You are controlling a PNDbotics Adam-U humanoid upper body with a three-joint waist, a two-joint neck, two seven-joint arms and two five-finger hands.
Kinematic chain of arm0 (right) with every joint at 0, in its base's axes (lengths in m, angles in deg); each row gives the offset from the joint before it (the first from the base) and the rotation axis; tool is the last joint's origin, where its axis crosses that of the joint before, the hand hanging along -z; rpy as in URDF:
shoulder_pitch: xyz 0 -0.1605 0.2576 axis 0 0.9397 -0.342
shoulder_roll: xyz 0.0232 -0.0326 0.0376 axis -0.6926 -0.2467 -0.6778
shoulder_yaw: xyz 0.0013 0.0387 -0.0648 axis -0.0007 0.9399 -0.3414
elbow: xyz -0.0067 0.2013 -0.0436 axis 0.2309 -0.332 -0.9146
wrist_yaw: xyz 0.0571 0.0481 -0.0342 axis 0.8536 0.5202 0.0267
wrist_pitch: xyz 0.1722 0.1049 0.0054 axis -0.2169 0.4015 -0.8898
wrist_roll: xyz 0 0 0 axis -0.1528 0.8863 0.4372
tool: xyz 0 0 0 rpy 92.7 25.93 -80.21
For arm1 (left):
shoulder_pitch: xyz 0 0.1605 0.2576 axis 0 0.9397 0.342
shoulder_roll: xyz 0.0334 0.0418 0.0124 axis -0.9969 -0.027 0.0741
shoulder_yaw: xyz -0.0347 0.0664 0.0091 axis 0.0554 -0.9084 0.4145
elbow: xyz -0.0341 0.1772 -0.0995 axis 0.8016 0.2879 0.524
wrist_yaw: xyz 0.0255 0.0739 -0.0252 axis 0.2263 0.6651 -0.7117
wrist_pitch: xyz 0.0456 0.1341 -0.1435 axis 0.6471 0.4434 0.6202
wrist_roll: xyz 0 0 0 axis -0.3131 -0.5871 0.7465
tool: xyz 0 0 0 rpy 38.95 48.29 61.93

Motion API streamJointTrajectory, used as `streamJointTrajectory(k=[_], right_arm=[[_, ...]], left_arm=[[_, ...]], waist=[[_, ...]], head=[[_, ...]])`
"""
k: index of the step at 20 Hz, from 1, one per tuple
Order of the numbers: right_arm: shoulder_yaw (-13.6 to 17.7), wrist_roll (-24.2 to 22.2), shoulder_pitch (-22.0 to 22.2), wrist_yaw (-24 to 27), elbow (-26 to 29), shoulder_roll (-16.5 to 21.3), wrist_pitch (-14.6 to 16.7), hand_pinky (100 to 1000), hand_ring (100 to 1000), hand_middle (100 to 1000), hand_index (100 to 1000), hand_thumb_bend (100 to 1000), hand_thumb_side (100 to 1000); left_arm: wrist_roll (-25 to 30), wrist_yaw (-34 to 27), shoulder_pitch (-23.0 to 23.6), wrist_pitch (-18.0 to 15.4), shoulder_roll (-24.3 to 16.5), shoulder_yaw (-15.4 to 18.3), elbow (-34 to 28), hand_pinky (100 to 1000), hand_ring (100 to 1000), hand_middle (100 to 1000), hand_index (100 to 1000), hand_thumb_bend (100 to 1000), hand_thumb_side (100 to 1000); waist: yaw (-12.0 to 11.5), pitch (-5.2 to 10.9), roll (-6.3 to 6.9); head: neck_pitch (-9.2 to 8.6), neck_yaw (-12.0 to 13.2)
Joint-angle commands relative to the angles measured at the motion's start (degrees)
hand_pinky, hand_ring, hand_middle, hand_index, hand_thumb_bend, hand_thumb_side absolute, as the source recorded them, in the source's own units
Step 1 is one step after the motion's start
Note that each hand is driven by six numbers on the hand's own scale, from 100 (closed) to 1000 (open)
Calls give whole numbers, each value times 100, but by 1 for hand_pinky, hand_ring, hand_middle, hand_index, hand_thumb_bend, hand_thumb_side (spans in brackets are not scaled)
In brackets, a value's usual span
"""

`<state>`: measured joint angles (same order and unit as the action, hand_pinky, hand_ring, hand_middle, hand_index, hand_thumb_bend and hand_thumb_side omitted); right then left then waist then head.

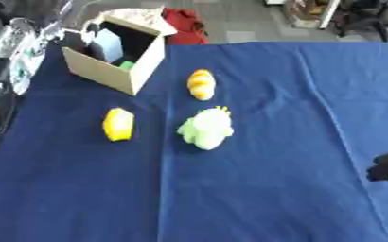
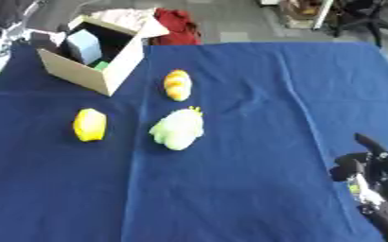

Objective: Pick up objects on the table and place them in the box.

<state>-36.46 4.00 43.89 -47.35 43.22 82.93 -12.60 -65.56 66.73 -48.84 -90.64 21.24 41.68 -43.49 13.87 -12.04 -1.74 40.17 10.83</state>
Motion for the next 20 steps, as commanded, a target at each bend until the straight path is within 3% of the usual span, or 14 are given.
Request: streamJointTrajectory(k=[1,4,9,11,14,20], right_arm=[[64,29,-68,-42,120,83,12,585,594,590,931,100,431],[71,31,-77,-61,123,82,13,585,594,590,931,100,433],[71,22,-98,-86,132,72,18,585,594,590,931,100,435],[66,13,-98,-92,133,68,19,585,595,590,931,100,434],[65,8,-98,-100,130,68,19,586,595,590,931,100,434],[56,-4,-108,-98,126,62,20,586,595,590,932,100,434]], left_arm=[[1325,-927,225,-616,-505,-160,-947,823,734,754,892,191,348],[2379,-1765,627,-778,-759,-244,-1713,815,717,733,873,168,411],[3303,-2334,1135,-695,-961,-530,-2616,812,721,734,873,202,495],[3494,-2328,1247,-632,-950,-647,-2725,810,725,742,878,221,549],[3661,-2124,1296,-591,-875,-819,-2681,812,739,766,894,264,562],[3592,-1361,1254,-642,-666,-1023,-2475,829,770,813,925,389,498]], waist=[[-24,48,99],[-67,54,120],[-112,76,132],[-117,83,130],[-122,93,122],[-123,96,115]], head=[[-60,-88],[-49,-146],[-29,-160],[-24,-170],[-16,-172],[-3,-167]])
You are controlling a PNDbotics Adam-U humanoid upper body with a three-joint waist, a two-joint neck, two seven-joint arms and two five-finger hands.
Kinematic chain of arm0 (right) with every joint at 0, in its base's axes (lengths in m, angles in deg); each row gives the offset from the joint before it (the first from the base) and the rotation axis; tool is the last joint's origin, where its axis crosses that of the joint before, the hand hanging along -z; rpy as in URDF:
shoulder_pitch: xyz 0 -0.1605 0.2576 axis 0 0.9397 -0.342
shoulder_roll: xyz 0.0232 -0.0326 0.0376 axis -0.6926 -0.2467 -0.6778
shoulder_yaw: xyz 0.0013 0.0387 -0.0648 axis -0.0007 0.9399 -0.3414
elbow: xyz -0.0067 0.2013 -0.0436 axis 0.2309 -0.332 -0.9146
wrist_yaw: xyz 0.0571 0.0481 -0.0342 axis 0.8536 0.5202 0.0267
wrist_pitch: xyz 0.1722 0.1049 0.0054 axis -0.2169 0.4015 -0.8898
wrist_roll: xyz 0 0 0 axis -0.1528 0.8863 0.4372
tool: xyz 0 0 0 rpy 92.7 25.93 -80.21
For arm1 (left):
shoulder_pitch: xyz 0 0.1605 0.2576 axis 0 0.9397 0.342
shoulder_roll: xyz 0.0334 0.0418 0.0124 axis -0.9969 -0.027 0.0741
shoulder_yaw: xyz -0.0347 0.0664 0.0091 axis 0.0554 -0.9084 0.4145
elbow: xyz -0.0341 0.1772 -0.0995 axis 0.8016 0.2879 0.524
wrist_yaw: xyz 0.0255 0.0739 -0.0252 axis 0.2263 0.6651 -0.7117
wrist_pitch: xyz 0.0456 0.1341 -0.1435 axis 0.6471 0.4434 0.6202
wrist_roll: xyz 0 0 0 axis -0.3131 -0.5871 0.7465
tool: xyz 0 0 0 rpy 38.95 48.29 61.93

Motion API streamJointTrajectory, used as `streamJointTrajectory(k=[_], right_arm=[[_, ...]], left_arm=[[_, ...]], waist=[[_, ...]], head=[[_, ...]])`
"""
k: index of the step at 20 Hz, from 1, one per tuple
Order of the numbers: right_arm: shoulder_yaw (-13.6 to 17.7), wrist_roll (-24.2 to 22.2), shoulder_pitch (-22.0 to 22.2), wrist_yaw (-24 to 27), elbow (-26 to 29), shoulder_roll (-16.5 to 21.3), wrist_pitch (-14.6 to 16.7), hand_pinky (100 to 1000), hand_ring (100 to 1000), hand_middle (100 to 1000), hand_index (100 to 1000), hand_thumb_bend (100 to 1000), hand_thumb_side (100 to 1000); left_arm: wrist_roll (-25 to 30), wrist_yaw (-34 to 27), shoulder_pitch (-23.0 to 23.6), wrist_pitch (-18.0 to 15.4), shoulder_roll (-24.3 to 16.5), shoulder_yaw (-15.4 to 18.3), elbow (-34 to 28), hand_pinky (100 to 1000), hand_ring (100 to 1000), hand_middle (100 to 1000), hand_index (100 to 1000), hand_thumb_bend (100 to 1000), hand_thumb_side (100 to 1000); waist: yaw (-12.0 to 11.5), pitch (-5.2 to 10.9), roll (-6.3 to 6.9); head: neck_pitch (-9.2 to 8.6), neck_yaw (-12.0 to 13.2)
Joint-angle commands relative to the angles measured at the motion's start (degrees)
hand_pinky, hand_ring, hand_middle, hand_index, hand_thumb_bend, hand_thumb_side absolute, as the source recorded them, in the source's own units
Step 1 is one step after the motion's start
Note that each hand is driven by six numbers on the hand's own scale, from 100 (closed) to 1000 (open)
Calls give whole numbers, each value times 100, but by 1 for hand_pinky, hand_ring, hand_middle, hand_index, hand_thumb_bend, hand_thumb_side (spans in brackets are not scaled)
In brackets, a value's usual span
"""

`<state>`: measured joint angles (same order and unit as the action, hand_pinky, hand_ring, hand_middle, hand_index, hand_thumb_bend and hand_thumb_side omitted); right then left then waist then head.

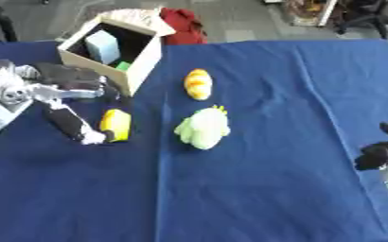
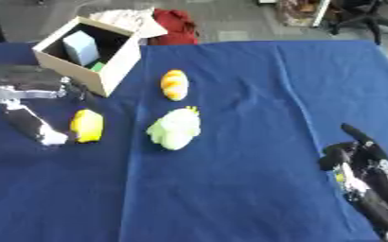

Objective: Pick up objects on the table and place them in the box.

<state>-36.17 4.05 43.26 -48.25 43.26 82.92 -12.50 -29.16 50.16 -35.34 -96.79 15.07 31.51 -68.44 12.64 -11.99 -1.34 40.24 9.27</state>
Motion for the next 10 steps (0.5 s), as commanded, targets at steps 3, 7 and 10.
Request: streamJointTrajectory(k=[3,7,10], right_arm=[[28,-5,-48,-8,121,63,9,586,595,590,932,100,434],[25,-10,-57,-7,124,60,9,587,595,590,932,100,435],[21,-13,-61,-6,126,58,8,587,595,590,932,100,435]], left_arm=[[-326,762,-95,-20,16,-19,79,846,794,841,936,439,446],[-633,1215,-51,-20,92,-76,221,847,799,850,938,455,448],[-696,1377,-31,-60,161,-114,383,836,782,834,930,470,442]], waist=[[1,87,77],[2,79,81],[-2,78,82]], head=[[-5,-16],[-5,-17],[-7,-17]])
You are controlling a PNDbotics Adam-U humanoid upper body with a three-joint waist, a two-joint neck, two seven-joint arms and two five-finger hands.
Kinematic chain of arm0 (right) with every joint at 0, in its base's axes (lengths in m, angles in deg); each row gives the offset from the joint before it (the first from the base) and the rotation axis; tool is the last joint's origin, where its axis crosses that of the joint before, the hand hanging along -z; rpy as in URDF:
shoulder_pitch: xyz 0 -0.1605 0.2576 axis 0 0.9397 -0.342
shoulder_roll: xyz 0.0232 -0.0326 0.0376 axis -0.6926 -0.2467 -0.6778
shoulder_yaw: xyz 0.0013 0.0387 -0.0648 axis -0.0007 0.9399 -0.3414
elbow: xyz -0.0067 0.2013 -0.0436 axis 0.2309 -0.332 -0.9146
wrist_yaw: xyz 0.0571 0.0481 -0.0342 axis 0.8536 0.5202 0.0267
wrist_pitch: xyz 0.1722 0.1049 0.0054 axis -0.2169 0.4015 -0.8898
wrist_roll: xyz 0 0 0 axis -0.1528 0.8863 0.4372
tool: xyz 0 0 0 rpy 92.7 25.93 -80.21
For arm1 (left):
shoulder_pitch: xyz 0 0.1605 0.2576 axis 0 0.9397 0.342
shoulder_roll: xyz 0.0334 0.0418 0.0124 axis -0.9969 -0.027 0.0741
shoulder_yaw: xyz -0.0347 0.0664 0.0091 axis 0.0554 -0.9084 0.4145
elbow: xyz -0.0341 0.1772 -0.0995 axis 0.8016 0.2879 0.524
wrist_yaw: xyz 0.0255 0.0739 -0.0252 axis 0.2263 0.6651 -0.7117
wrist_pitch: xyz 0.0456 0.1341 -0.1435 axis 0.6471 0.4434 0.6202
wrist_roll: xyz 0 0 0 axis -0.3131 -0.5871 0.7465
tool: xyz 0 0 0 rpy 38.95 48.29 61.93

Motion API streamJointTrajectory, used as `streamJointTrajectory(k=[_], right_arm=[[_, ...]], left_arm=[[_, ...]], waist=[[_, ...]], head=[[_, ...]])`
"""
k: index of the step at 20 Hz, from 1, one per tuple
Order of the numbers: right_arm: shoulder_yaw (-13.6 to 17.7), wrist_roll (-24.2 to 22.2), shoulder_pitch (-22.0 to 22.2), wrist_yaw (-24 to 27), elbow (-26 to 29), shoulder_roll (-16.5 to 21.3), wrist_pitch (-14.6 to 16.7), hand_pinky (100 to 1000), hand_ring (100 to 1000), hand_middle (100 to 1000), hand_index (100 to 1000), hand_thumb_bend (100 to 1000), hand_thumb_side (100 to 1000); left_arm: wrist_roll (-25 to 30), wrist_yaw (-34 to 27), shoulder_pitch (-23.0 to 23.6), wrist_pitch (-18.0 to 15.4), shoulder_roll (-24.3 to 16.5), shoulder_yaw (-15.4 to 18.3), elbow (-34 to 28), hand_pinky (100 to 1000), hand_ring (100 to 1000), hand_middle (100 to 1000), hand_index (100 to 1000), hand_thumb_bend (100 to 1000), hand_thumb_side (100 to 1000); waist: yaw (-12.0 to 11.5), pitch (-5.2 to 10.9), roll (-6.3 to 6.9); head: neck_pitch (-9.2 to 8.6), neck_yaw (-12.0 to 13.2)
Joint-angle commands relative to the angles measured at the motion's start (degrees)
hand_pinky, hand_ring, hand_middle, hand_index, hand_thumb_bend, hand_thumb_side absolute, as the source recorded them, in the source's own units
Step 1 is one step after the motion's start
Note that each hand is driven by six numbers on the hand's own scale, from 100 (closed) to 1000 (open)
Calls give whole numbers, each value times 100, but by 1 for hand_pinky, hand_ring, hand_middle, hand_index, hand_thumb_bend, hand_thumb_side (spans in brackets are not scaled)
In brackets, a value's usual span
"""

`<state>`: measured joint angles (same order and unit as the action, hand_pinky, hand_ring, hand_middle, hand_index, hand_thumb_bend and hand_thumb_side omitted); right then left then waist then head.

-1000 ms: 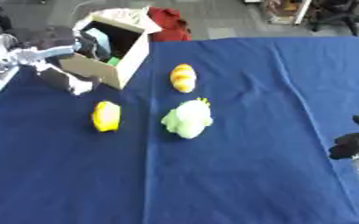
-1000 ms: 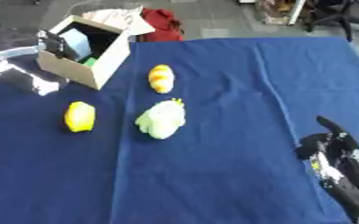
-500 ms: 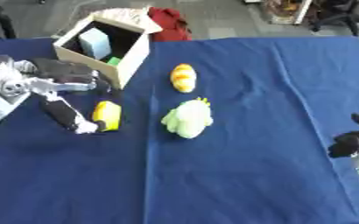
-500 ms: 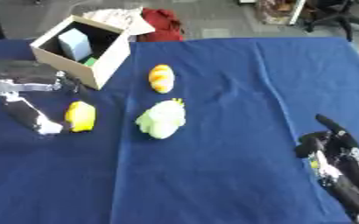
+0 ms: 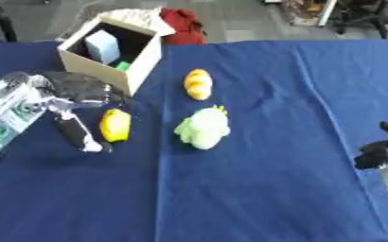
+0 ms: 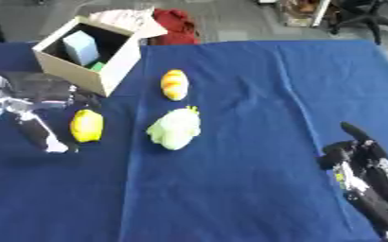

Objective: Pick up objects on the table and place them in the box.

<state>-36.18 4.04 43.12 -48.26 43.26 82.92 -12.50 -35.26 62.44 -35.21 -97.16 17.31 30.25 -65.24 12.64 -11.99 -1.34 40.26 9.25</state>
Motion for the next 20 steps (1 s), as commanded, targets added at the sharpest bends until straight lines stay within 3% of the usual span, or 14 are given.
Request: streamJointTrajectory(k=[1,2,5,8,9,13,18,20], right_arm=[[20,-15,-50,-4,127,57,8,587,595,591,932,100,436],[19,-18,-52,-4,128,55,9,587,595,591,932,100,436],[24,-18,-50,-6,125,55,9,587,595,591,932,100,434],[28,-7,-48,-6,122,54,7,588,596,591,932,100,434],[28,-6,-48,-5,122,54,6,588,596,591,932,100,433],[33,3,-42,-5,120,55,4,588,596,591,932,100,432],[38,14,-30,-8,115,62,3,589,596,591,932,100,432],[32,8,-23,-10,109,69,2,590,596,591,932,100,431]], left_arm=[[-106,200,-38,-39,-35,3,120,823,757,808,910,470,431],[-125,242,-32,-53,-5,-6,180,821,754,805,908,468,431],[-181,349,-18,-105,56,-29,333,777,671,722,848,483,292],[-304,448,-13,-127,73,-7,397,729,601,638,783,467,293],[-366,467,-11,-124,72,10,400,689,542,568,724,443,285],[-739,392,13,-17,50,183,304,627,443,453,608,300,246],[-1018,-36,-122,276,-155,673,-135,630,424,430,593,244,220],[-1085,-96,-264,450,-254,856,-140,659,466,474,648,230,213]], waist=[[-4,79,82],[-5,79,81],[-4,80,75],[-9,78,72],[-13,76,70],[-30,73,64],[-66,90,53],[-76,108,53]], head=[[-11,-19],[-13,-21],[-23,-24],[-22,-21],[-24,-22],[-26,-31],[-23,-39],[-14,-36]])
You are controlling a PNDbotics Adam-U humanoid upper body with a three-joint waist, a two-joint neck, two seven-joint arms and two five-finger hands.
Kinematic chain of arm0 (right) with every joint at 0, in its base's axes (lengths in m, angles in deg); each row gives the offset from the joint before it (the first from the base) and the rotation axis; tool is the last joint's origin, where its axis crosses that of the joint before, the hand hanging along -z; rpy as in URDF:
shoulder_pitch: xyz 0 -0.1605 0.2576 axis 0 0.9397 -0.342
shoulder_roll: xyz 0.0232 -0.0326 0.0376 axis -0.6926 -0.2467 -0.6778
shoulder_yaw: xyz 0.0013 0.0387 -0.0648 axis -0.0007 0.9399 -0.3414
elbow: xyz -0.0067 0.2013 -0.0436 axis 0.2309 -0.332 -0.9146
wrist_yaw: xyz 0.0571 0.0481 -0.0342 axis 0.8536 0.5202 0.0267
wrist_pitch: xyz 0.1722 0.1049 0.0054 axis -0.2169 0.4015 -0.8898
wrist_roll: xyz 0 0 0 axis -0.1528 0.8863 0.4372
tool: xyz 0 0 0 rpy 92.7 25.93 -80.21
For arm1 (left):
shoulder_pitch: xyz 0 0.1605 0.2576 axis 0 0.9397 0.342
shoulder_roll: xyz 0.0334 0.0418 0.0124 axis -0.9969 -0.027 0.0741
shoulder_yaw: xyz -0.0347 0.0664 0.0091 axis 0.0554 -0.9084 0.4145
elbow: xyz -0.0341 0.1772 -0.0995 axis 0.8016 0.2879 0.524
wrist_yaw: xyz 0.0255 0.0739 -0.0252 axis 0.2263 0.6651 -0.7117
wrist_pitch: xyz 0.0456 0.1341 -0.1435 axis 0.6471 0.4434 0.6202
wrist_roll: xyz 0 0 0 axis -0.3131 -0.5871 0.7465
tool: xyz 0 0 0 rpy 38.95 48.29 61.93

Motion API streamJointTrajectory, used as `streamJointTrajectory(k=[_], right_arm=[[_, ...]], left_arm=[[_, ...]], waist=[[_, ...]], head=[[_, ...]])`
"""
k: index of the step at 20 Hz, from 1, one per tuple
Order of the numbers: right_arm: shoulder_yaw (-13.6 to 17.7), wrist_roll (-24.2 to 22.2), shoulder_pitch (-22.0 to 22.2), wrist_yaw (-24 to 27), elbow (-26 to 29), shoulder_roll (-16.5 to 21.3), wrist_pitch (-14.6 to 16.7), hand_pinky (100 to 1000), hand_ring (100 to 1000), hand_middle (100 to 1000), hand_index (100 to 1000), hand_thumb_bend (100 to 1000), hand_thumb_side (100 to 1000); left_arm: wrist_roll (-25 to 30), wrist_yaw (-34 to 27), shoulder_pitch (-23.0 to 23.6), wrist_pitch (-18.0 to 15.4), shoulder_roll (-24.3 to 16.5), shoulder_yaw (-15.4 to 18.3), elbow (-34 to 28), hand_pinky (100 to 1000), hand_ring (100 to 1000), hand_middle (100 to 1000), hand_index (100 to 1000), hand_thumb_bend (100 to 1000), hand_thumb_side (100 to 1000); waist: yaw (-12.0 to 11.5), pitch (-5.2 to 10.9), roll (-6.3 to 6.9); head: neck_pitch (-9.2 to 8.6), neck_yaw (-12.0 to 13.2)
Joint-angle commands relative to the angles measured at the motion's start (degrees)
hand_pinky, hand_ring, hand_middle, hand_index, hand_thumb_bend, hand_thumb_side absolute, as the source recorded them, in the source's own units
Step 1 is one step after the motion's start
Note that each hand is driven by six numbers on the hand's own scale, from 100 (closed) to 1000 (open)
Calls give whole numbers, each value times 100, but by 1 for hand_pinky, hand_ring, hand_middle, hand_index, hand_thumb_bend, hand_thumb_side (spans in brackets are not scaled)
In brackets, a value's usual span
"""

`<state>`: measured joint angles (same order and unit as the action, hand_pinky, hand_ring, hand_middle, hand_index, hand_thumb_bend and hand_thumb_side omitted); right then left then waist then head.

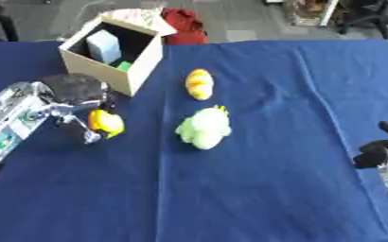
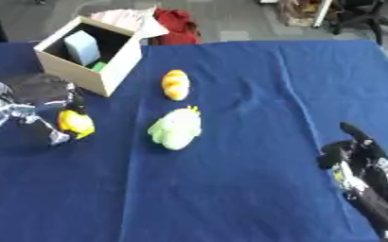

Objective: Pick up objects on the table and place them in the box.

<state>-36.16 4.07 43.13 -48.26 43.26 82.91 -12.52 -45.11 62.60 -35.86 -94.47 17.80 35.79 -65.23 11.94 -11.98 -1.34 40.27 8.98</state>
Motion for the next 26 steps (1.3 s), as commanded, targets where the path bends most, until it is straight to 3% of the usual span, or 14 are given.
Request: streamJointTrajectory(k=[1,5,8,14,18,20,21,22,26], right_arm=[[28,2,-16,-10,105,74,3,590,596,591,932,100,431],[4,-16,9,-6,90,82,1,590,596,591,931,100,429],[-27,-39,22,10,75,84,-5,590,596,591,931,100,428],[-106,-112,2,59,59,72,-13,590,594,591,930,100,427],[-134,-148,-4,83,55,51,-17,591,588,591,930,100,428],[-134,-151,-8,88,55,45,-18,591,586,591,930,100,429],[-132,-151,-9,89,56,43,-17,591,586,591,930,100,429],[-130,-150,-9,89,56,42,-18,591,586,591,930,100,430],[-125,-148,-9,88,62,39,-18,591,584,592,930,100,431]], left_arm=[[-174,-102,-299,288,-337,384,-64,674,484,494,672,237,204],[-768,240,-891,778,-220,607,824,694,509,515,710,187,184],[-1365,544,-1376,1040,63,697,1753,706,527,529,733,100,181],[-2412,1130,-1953,1244,622,785,3283,734,588,587,778,100,179],[-2864,1392,-2074,1277,840,848,3885,757,628,645,825,100,179],[-2993,1470,-2080,1289,889,857,4023,799,694,741,895,114,248],[-3050,1493,-2076,1306,903,863,4055,799,694,741,895,114,248],[-3084,1503,-2066,1321,913,863,4080,838,762,831,956,173,442],[-3123,1454,-2030,1361,899,860,4057,884,839,920,1000,241,640]], waist=[[-9,118,53],[2,166,42],[51,191,19],[207,209,-27],[311,213,-38],[336,210,-34],[342,208,-31],[345,204,-26],[339,199,-12]], head=[[-9,-5],[-8,17],[3,78],[9,238],[-8,298],[-24,307],[-28,308],[-31,306],[-36,289]])
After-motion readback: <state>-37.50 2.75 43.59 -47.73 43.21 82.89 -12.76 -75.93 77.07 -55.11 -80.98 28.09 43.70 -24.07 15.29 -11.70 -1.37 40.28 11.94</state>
